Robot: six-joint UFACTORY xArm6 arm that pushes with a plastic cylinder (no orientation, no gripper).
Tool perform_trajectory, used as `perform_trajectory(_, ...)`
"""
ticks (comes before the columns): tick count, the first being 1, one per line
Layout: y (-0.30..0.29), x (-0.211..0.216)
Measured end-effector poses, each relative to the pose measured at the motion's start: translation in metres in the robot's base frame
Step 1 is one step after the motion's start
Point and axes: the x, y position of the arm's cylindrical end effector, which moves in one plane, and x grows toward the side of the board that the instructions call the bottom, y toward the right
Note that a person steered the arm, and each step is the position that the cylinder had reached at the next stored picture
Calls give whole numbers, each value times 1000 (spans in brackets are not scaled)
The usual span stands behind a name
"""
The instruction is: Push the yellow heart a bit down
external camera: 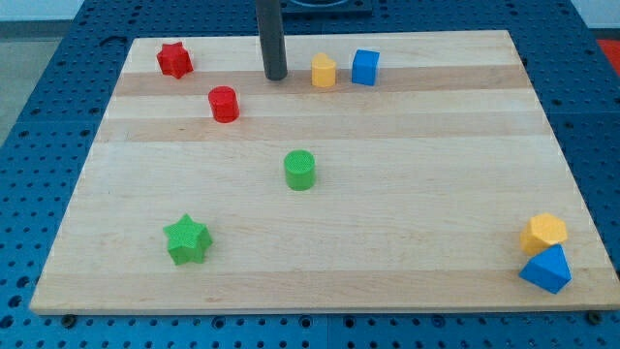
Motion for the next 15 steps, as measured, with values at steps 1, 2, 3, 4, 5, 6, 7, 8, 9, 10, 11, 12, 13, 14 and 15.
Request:
perform_trajectory(1,-2,-29)
perform_trajectory(2,7,-51)
perform_trajectory(3,25,-51)
perform_trajectory(4,37,-51)
perform_trajectory(5,53,-48)
perform_trajectory(6,64,-30)
perform_trajectory(7,64,-16)
perform_trajectory(8,64,-4)
perform_trajectory(9,66,8)
perform_trajectory(10,66,17)
perform_trajectory(11,62,32)
perform_trajectory(12,60,41)
perform_trajectory(13,60,47)
perform_trajectory(14,64,58)
perform_trajectory(15,70,58)
